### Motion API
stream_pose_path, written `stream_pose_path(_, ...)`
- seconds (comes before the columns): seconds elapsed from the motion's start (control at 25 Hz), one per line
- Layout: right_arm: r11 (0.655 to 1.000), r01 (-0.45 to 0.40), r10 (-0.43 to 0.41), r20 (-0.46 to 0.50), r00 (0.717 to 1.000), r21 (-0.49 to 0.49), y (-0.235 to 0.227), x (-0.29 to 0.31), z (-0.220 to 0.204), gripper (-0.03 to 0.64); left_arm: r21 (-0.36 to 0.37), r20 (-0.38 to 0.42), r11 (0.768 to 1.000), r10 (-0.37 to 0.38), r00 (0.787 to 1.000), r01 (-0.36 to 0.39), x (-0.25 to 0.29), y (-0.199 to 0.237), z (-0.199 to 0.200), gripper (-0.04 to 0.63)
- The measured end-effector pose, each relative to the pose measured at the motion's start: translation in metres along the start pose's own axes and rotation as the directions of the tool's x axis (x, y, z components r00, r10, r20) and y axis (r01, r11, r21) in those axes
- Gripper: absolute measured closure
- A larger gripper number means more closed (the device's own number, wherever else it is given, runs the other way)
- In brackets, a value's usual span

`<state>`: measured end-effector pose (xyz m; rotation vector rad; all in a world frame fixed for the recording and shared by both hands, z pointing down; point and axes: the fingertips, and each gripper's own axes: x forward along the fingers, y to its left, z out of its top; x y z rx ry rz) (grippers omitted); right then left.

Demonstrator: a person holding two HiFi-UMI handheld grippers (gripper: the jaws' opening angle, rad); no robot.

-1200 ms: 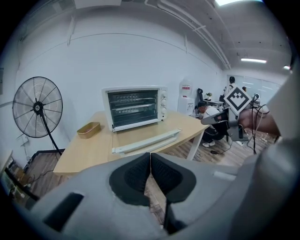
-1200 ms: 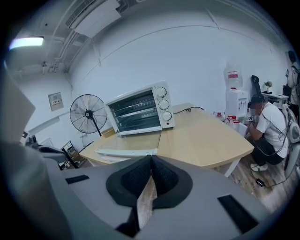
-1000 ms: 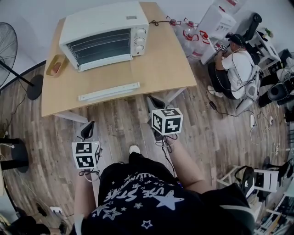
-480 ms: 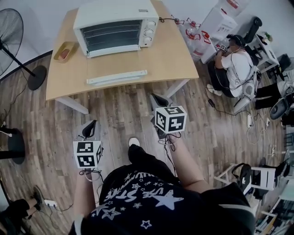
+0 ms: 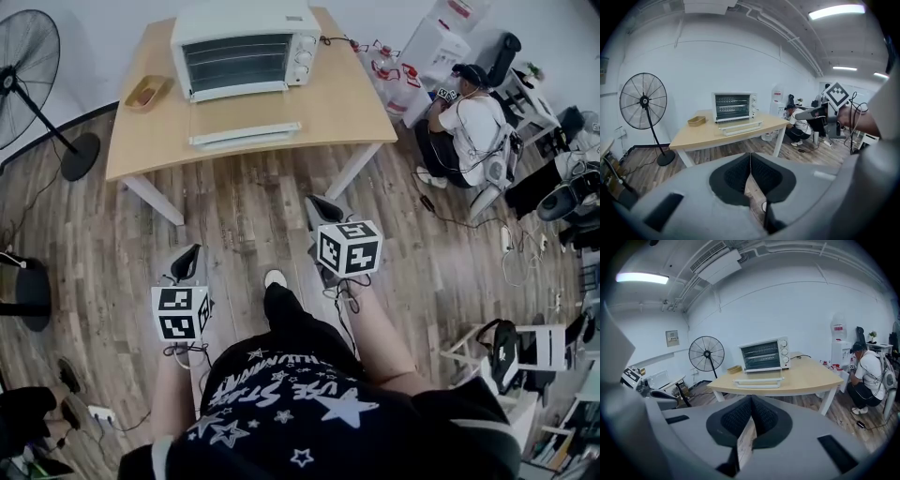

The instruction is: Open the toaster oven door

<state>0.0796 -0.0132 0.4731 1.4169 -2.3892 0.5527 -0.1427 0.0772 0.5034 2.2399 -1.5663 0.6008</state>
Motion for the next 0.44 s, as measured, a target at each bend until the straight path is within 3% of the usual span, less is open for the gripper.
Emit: stream_pose_path(0.44,1.0,-0.015,0.015,0.01,1.0,0.002,0.062,-0.073,-0.059,0.614,-0.013,-0.025,1.0,-0.015,1.0,0.015,-0.081,-0.02,-0.071,0.574)
